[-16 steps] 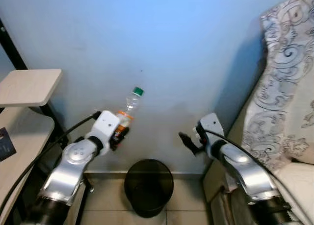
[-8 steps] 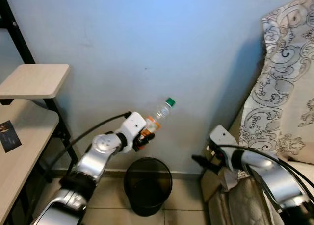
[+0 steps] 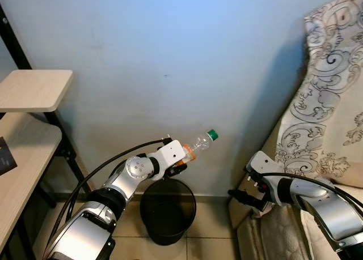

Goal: Clean up the room

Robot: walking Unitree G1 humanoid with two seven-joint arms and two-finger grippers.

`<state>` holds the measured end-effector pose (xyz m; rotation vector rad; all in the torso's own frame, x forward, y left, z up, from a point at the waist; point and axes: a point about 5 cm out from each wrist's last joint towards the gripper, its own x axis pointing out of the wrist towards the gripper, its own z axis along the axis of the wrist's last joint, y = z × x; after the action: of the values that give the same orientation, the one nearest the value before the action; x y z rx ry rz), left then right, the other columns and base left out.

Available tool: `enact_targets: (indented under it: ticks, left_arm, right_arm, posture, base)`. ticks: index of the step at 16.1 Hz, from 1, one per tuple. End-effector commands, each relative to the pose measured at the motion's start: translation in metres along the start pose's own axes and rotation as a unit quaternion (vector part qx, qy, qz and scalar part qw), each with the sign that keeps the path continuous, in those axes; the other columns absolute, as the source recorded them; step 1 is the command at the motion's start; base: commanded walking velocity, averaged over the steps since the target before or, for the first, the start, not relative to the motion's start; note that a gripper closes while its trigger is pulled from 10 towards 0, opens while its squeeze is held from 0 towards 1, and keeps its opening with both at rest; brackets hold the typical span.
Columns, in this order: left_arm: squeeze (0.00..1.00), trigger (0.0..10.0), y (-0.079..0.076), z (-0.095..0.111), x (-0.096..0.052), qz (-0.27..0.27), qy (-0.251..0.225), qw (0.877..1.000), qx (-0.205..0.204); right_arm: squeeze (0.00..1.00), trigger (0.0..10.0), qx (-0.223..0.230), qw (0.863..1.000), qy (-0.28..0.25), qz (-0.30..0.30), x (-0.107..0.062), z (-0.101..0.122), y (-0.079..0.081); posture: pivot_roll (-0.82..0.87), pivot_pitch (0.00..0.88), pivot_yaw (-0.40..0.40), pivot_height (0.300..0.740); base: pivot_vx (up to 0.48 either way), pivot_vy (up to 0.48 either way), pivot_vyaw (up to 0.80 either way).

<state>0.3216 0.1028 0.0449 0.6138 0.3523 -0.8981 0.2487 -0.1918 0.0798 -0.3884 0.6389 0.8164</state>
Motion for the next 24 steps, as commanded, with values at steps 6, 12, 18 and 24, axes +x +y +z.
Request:
enact_targets:
  ticks: [6,12,18,24]
  left_arm:
    - [0.00,10.0,0.005,0.005,0.002,-0.003,-0.006,1.000,0.014]
    - [1.00,10.0,0.006,0.001,0.001,-0.008,0.007,1.000,0.012]
    - [1.00,10.0,0.005,-0.006,-0.001,-0.009,0.021,1.000,0.021]
    - [1.00,10.0,0.002,-0.009,-0.002,-0.014,0.027,0.999,0.021]
  right_arm:
    - [0.00,10.0,-0.001,0.999,-0.053,-0.001,0.005,0.020,0.000]
    - [0.00,10.0,-0.002,0.999,-0.051,-0.004,0.007,0.020,0.001]
    - [0.00,10.0,-0.004,0.999,-0.046,-0.006,0.008,0.018,0.001]
    - [0.00,10.0,-0.008,0.999,-0.043,-0.005,0.010,0.019,0.002]
  posture:
    - [-0.08,0.000,-0.062,0.740]
    - [-0.08,0.000,-0.064,0.740]
    - [-0.08,0.000,-0.062,0.740]
    - [-0.07,0.000,-0.064,0.740]
  base:
    - [0.000,0.000,0.00]
    - [0.000,0.000,0.00]
    - [0.000,0.000,0.00]
    - [0.000,0.000,0.00]
